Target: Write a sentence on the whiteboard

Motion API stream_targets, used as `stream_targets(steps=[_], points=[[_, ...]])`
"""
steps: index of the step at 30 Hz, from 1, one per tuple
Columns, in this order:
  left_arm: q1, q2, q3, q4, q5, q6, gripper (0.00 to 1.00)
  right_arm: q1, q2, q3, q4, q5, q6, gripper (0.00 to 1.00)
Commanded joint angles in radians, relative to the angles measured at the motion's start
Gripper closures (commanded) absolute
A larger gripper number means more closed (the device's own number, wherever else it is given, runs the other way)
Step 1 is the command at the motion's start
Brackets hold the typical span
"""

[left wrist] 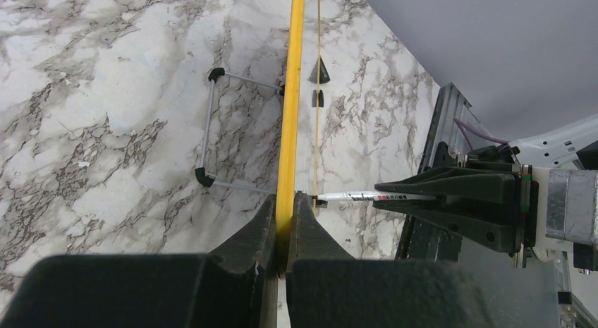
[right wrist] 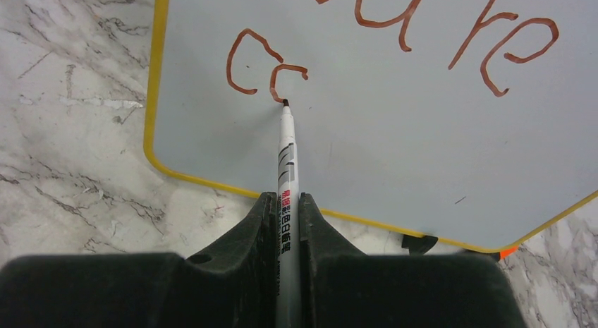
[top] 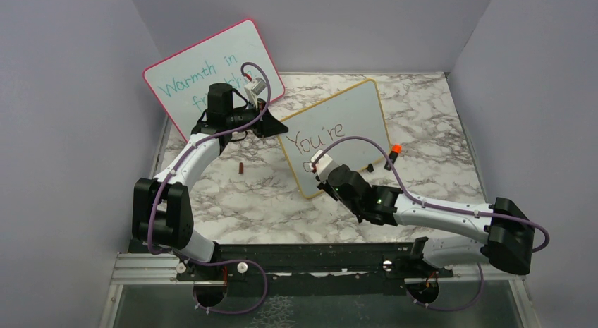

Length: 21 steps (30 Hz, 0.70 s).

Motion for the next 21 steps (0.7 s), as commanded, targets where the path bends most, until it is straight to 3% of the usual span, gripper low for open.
stream_targets(steps=[1,21], points=[[-0.003,0.043,-0.049,-0.098,-0.041,0.073,1.0,-0.02,-0.011,-0.01,0.004,0.079,0.011,0.99],[-0.003,0.044,-0.047,-0.099,-0.035,0.073,1.0,-0.026,-0.013,0.008,0.124,0.049,-0.024,0.99]])
